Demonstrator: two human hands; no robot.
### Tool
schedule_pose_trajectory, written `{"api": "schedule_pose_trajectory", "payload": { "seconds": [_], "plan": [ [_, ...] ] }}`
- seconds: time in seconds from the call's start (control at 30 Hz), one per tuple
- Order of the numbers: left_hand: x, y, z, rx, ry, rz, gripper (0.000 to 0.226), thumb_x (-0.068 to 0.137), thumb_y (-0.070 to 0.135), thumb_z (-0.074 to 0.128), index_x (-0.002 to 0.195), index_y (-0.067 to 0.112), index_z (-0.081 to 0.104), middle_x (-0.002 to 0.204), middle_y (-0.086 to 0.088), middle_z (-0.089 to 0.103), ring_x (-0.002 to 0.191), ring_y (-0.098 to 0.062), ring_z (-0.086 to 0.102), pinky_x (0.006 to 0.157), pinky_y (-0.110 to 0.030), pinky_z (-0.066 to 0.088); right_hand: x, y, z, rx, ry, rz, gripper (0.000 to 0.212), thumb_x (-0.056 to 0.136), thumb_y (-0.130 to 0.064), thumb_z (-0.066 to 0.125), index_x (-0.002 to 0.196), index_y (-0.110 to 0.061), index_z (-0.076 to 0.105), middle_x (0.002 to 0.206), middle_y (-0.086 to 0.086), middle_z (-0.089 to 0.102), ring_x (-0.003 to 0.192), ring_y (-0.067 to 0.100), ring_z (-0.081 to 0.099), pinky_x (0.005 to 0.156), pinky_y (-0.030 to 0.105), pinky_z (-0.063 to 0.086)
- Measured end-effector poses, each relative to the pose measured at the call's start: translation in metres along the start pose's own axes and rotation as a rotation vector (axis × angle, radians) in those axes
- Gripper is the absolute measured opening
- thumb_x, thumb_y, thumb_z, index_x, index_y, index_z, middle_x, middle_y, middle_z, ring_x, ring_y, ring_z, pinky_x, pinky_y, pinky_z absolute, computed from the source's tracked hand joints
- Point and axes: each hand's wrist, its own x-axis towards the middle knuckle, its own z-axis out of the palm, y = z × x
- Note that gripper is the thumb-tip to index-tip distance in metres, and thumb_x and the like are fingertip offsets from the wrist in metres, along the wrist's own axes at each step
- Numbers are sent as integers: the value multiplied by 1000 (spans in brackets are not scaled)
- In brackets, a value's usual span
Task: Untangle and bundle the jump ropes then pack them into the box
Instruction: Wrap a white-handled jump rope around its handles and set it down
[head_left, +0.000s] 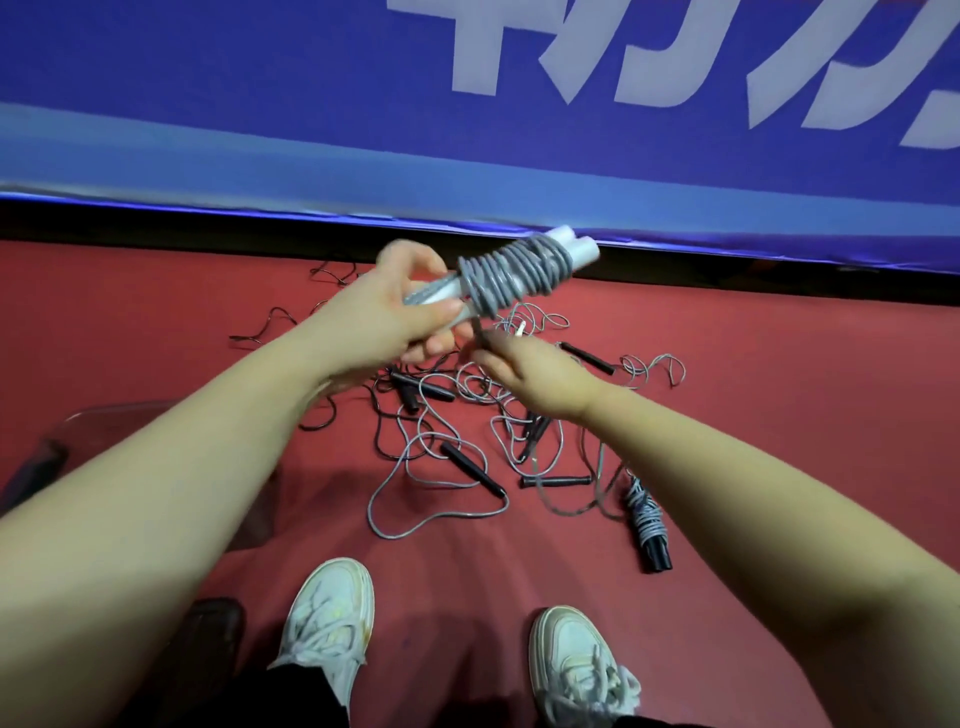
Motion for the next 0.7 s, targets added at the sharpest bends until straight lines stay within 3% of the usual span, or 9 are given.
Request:
{"api": "schedule_pose_trajectory", "payload": {
  "seconds": [0.03, 0.07, 0.1, 0.13, 0.2, 0.27, 0.37, 0.5, 0.7],
  "plan": [
    [3, -1, -3, 15, 72, 10, 28, 96, -1, 46, 110, 18, 32, 81, -13, 61, 49, -7, 48, 41, -14, 34, 0, 4, 10, -34, -24, -45, 28, 101, -24, 40, 114, -5, 55, 103, 12, 64, 93, 29, 58, 75, 27, 37],
    [6, -5, -8, 39, 119, 8, 37, 96, 0, 47, 121, 23, 30, 82, -12, 63, 50, -7, 49, 42, -14, 36, 1, -9, 8, 105, -108, 124, 28, 101, -25, 39, 115, -5, 54, 108, 14, 64, 98, 31, 58, 79, 31, 41],
    [7, -8, -12, 76, 141, -4, 48, 97, 2, 47, 132, 29, 29, 83, -9, 64, 51, -7, 49, 44, -14, 37, 1, -9, 9, 76, -114, 46, 29, 101, -27, 38, 115, -6, 52, 111, 14, 64, 100, 32, 58, 82, 34, 43],
    [8, -14, -15, 123, 153, -21, 54, 97, 4, 47, 138, 34, 30, 81, -4, 64, 53, -6, 49, 47, -14, 39, -1, -17, 5, 107, -170, 108, 29, 101, -28, 37, 115, -7, 51, 112, 14, 63, 100, 31, 58, 82, 35, 44],
    [9, -23, -21, 225, 179, -31, 48, 97, 4, 47, 132, 37, 43, 79, 0, 61, 55, -6, 48, 53, -15, 40, -2, -28, 0, 9, -265, 101, 30, 101, -31, 35, 115, -9, 49, 111, 13, 62, 99, 30, 57, 76, 34, 42],
    [12, -30, -26, 344, 239, -11, 39, 95, 4, 47, 119, 34, 51, 77, 0, 60, 54, -6, 48, 54, -16, 40, -1, -35, -2, -135, -241, 33, 30, 101, -33, 34, 113, -9, 47, 106, 13, 62, 95, 32, 57, 67, 32, 36],
    [13, -37, -30, 513, 300, -67, 35, 93, 6, 50, 123, 25, 53, 75, 0, 60, 55, -11, 51, 59, -26, 44, 3, -46, -18, -414, -150, 5, 30, 101, -35, 32, 112, -11, 47, 105, 9, 61, 94, 33, 58, 62, 33, 31],
    [5, -41, -27, 478, 186, -184, 41, 94, 6, 51, 131, 23, 50, 77, -3, 63, 57, -14, 51, 53, -21, 43, 18, -47, -46, -540, 68, -218, 25, 98, -28, 42, 107, -11, 58, 97, 11, 62, 83, 33, 62, 52, 31, 25],
    [-4, -28, -27, 218, -43, -193, 36, 97, 3, 46, 126, 25, 51, 80, -6, 61, 49, -2, 46, 43, -11, 36, 21, -19, -54, -362, 139, 41, 43, 95, -45, 43, 134, -25, 47, 123, 4, 50, 93, 28, 60, 60, 29, 34]
  ]
}}
